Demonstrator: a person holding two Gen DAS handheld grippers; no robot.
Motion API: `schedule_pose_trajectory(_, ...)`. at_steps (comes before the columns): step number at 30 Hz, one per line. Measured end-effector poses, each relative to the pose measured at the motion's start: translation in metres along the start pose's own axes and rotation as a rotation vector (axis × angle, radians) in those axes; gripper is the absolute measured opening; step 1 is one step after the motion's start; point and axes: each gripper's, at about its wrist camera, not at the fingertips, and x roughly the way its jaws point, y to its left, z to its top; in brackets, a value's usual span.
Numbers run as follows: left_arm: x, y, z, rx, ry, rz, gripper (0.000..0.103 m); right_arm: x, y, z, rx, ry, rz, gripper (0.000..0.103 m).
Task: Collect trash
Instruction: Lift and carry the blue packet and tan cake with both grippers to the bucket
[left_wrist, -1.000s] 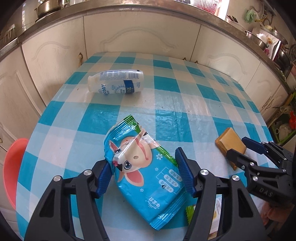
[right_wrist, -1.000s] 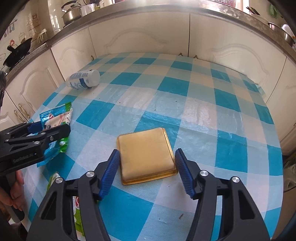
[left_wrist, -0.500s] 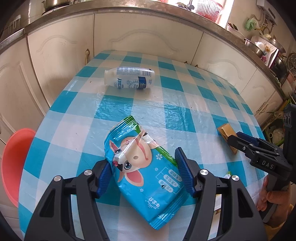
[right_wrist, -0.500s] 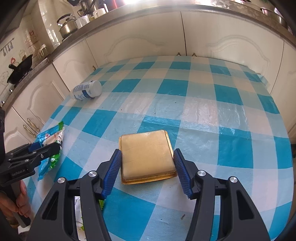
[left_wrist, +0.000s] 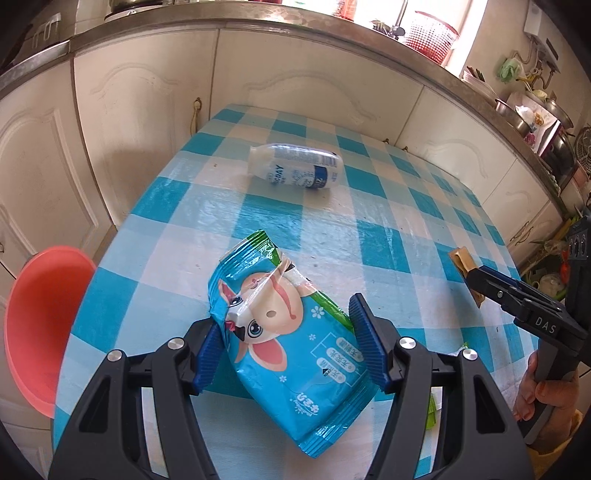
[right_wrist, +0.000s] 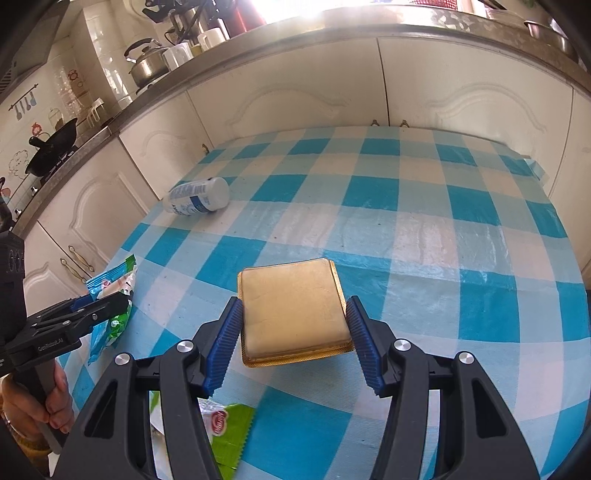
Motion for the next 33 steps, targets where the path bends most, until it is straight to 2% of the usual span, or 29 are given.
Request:
schedule_pose_trajectory(19,-0.024,0.07,0.002,-0.084,-0.06,0.067,0.065,0.003,0.067,0.014,-0.075,-0.018,0.043,0.058)
schedule_pose_trajectory(33,-0.043,0.134,-0.013,-0.175,-0.08,0.117,0.065,0.016,0.141,0.014,-0.191,0.009,0.088,0.059)
